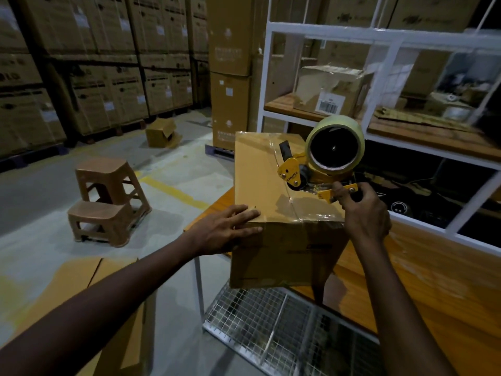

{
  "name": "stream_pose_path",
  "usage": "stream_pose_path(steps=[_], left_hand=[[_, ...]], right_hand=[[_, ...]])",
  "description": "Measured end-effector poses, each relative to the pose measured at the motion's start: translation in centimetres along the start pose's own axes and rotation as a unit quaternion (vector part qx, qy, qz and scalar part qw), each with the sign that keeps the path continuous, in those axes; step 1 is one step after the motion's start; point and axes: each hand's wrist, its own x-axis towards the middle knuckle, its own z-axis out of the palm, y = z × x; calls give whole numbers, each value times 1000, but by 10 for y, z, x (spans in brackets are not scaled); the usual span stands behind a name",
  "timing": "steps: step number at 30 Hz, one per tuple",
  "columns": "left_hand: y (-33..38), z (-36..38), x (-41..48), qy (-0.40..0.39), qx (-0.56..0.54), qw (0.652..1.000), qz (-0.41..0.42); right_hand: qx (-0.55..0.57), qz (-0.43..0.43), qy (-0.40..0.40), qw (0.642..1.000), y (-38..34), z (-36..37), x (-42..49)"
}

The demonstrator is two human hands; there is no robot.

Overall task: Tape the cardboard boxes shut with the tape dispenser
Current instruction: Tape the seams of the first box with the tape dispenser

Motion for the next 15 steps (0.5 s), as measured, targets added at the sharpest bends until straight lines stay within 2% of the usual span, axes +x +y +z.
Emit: stream_pose_path(steps=[3, 6, 10, 15], left_hand=[[-4, -7, -1, -22, 36, 998, 42], [1, -17, 19, -47, 26, 995, 90], [17, -21, 83, -40, 33, 997, 61], [35, 0, 113, -171, 86, 978, 82]], right_hand=[[1, 4, 11, 1000, 7, -4, -1], [-6, 14, 27, 1000, 15, -12, 1], [-7, 24, 41, 999, 22, -26, 6], [-1, 44, 68, 997, 34, -42, 11]])
